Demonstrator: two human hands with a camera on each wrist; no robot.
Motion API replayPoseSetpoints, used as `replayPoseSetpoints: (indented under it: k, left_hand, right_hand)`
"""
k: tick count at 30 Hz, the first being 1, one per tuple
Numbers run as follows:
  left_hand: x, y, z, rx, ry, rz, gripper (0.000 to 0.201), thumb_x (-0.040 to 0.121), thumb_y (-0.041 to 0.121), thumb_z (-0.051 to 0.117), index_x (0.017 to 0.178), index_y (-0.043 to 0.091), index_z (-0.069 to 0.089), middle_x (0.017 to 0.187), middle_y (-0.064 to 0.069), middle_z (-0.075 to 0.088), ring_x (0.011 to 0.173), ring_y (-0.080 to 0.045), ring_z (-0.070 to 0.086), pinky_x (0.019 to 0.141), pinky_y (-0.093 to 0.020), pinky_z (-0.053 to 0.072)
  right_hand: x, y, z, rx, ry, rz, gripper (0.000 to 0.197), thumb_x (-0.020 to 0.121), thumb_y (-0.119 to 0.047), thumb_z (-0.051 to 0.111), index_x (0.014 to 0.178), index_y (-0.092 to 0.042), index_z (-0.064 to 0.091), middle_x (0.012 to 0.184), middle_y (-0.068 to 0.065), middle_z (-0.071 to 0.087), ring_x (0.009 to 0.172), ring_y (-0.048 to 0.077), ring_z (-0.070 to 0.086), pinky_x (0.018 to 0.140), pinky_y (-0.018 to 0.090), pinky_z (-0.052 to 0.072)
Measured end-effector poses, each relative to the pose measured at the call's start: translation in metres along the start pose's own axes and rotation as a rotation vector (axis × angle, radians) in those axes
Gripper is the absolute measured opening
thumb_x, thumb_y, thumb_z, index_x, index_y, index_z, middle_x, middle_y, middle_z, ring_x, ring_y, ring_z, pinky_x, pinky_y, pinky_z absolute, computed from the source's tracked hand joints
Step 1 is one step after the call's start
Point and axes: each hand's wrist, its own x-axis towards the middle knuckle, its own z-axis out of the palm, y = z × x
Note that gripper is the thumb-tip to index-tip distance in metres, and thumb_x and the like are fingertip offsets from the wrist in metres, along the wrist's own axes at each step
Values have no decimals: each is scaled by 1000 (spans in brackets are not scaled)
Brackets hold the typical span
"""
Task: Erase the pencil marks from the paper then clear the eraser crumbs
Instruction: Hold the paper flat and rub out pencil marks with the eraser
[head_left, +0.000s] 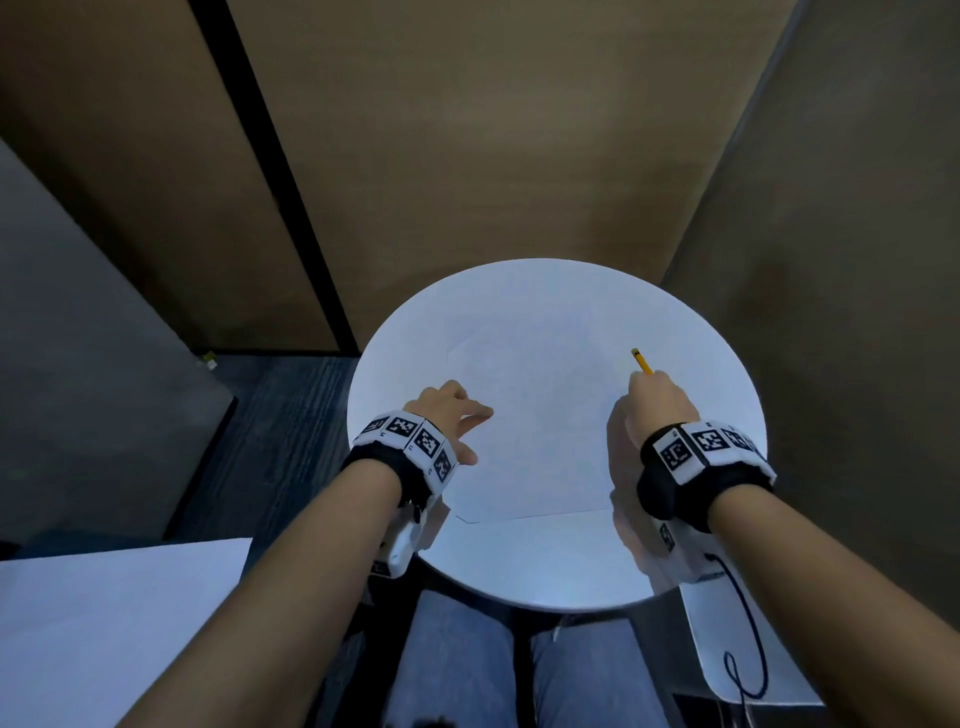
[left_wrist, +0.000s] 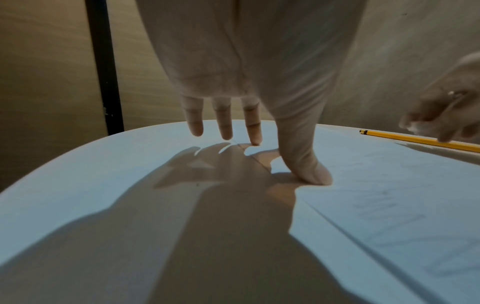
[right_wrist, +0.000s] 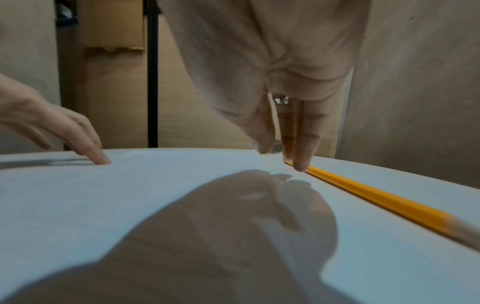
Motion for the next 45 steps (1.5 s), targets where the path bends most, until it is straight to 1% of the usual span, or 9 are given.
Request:
replayPoseSetpoints:
  k: [6, 10, 13, 15, 22, 31, 36, 41, 45]
  left_hand:
    - [11, -9, -2, -112, -75, 28, 80, 85, 27, 70, 149, 29, 22, 160, 1, 3, 146, -21, 11, 116, -38, 18]
    - [18, -12, 0, -130, -22, 34, 81, 82, 28, 73, 148, 19, 27, 158, -1, 10, 141, -24, 26, 113, -37, 26]
    - [18, -13, 3, -133, 66, 53, 73, 82, 30, 73, 142, 14, 34, 152, -2, 24, 133, -24, 37, 109, -36, 32]
    - [19, -16, 6, -94, 42, 81, 76, 86, 33, 68, 147, 14, 27, 156, -3, 17, 140, -23, 25, 113, -40, 25]
    - [25, -24, 7, 51, -180, 82, 100, 84, 54, 60, 151, 24, -8, 158, 1, -17, 146, -26, -9, 114, -53, 5]
    - [22, -26, 4, 63, -172, 75, 83, 92, 48, 52, 151, 32, -3, 158, -1, -17, 146, -28, -8, 114, -54, 7]
    - [23, -26, 4, 69, -182, 36, 78, 93, 48, 50, 149, 39, -3, 157, -3, -19, 145, -30, -11, 113, -55, 4]
    - [22, -26, 8, 64, -163, 30, 75, 94, 51, 45, 149, 40, -4, 157, -2, -20, 145, -28, -12, 113, -55, 3]
    - [22, -26, 8, 65, -167, 27, 76, 93, 51, 45, 149, 39, -4, 157, -2, -21, 145, -29, -12, 113, -55, 3]
  right_hand:
    - [-1, -37, -9, 366, -25, -312, 32, 90, -15, 59, 120, -3, 59, 116, 15, 59, 103, 29, 57, 88, 30, 41]
    - [-27, -63, -10, 486, -249, -512, 30, 82, -14, 67, 111, -6, 65, 94, 6, 61, 70, 8, 50, 67, 15, 34]
    - [-42, -73, -6, 436, -386, -591, 30, 83, -17, 66, 112, -11, 66, 90, 2, 60, 73, 11, 51, 69, 18, 37]
    - [-46, -76, -1, 410, -390, -626, 29, 83, -20, 68, 111, -11, 66, 95, 5, 64, 77, 12, 51, 70, 19, 38]
    - [-50, -75, 16, 331, -373, -642, 21, 83, -20, 66, 99, -8, 63, 97, 7, 66, 82, 15, 52, 71, 24, 42]
    - [-44, -83, 20, 353, -400, -658, 13, 83, -18, 65, 83, -17, 52, 99, 8, 67, 84, 19, 55, 68, 23, 39]
    - [-37, -94, 20, 322, -351, -702, 18, 85, -15, 62, 73, -14, 48, 72, 1, 54, 72, 18, 45, 53, 13, 31]
    - [-34, -92, 19, 377, -342, -679, 13, 83, -14, 65, 89, -3, 61, 75, 1, 56, 72, 16, 48, 56, 10, 34]
    - [-36, -93, 18, 356, -395, -700, 13, 80, -11, 65, 76, -15, 53, 65, -9, 50, 66, 11, 46, 56, 8, 36]
